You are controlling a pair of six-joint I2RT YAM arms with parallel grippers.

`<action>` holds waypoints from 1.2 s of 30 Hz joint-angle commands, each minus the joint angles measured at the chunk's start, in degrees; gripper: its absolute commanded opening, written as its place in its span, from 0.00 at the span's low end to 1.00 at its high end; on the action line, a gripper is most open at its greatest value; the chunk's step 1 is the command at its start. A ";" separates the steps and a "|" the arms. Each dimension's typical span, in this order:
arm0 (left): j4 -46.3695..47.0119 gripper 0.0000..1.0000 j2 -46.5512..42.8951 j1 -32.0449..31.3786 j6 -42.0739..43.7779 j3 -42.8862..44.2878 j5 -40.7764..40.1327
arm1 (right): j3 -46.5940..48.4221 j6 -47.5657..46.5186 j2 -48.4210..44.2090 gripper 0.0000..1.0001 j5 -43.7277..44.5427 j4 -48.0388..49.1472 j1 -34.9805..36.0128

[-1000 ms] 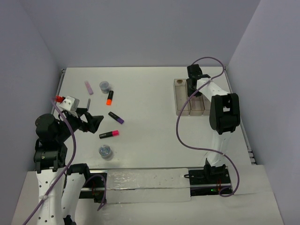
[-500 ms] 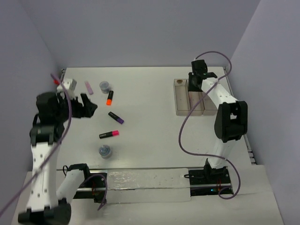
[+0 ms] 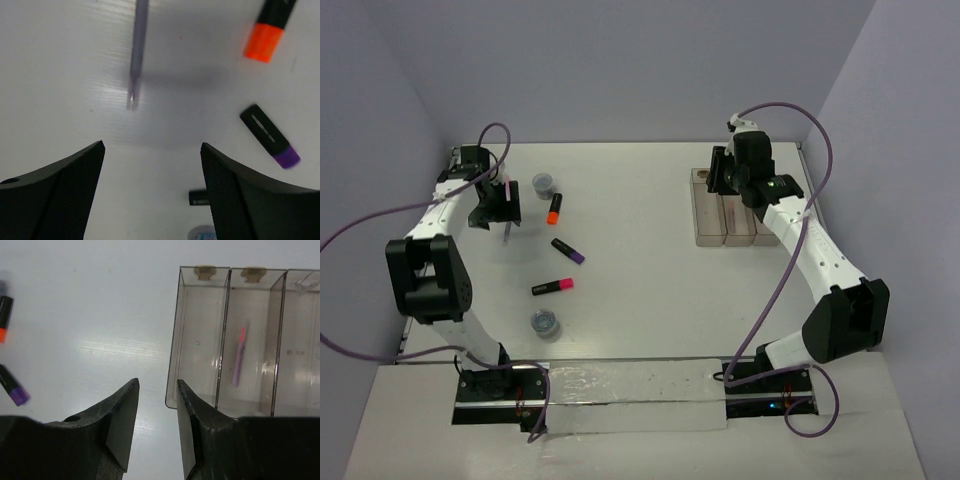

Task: Sort the stationery into containers
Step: Pick up the pen from the center of the board.

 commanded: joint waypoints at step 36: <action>-0.74 0.00 -2.65 3.22 -3.39 10.18 32.44 | -7.30 1.20 -16.29 0.43 -11.66 9.41 14.69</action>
